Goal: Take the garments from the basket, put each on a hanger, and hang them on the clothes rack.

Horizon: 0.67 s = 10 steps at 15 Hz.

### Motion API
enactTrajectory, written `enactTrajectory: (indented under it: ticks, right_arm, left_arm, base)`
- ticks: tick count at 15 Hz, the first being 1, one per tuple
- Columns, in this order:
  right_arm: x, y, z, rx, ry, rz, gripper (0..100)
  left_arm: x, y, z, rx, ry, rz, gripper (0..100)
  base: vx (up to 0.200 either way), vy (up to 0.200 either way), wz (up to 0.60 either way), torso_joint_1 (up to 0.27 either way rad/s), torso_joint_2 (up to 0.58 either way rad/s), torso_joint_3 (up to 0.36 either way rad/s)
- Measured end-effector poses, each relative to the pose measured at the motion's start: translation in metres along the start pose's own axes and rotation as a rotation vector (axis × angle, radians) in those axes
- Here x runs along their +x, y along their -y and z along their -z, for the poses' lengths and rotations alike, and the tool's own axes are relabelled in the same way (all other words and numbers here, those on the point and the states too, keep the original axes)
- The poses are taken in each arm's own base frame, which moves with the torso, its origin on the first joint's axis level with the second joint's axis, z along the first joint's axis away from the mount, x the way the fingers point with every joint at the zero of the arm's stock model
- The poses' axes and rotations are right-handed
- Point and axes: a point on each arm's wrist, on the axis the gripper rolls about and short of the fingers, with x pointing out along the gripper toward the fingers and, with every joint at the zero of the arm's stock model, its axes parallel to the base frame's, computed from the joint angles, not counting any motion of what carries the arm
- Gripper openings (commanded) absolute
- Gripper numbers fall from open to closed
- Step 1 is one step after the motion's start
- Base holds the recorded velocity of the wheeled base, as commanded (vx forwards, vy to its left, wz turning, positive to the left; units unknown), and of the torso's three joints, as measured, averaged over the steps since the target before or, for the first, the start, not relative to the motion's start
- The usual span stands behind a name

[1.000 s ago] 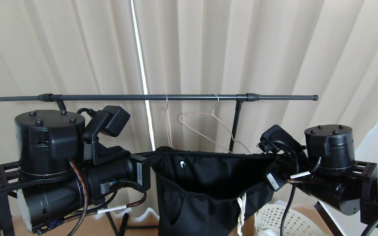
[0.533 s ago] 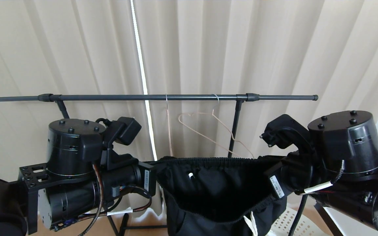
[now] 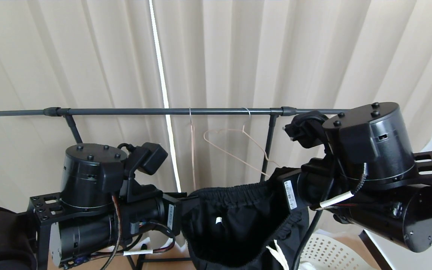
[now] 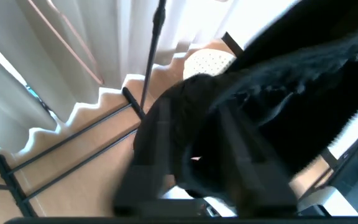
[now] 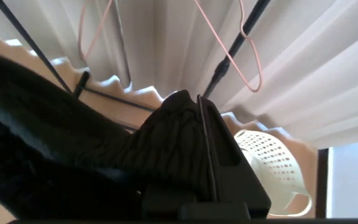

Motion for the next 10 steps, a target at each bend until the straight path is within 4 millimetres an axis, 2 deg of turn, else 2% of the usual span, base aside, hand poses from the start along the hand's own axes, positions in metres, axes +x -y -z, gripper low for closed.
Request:
enactTrajectory:
  ticks: [10]
  right_arm:
    - [0.018,-0.022,-0.019,0.21,0.042,0.018,0]
  left_arm:
    - [0.019,0.024,0.027,0.011,-0.125,0.066,100]
  base:
    - [0.0,0.0,0.0,0.0,0.0,0.0]
